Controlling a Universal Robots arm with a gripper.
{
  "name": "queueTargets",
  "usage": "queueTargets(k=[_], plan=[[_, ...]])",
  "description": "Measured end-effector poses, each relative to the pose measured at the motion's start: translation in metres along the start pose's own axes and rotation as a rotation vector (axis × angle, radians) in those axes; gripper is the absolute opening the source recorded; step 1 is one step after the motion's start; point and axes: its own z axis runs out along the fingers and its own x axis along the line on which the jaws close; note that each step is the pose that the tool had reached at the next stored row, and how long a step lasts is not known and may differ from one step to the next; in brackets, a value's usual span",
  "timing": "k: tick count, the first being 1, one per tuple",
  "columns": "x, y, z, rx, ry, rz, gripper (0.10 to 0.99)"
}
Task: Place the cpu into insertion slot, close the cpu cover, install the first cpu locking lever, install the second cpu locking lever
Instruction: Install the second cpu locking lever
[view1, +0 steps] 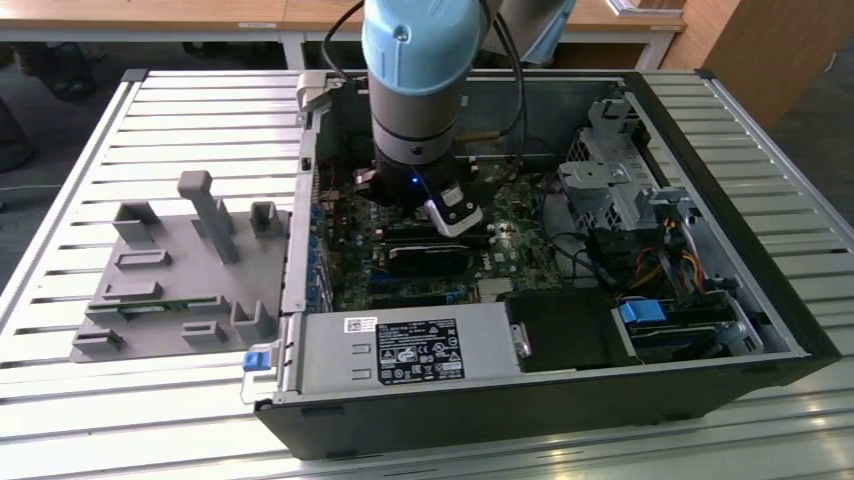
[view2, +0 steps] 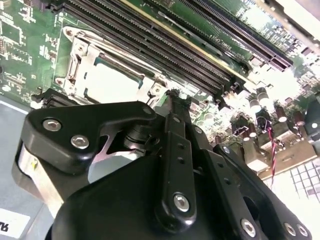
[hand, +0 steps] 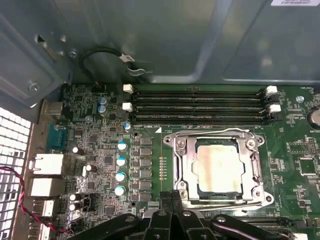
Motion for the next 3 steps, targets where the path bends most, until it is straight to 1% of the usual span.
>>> queueTargets(k=[3], plan=[[-0.0001, 0.0008, -0.0024, 0.000, -0.0001, 0.000, 0.106]])
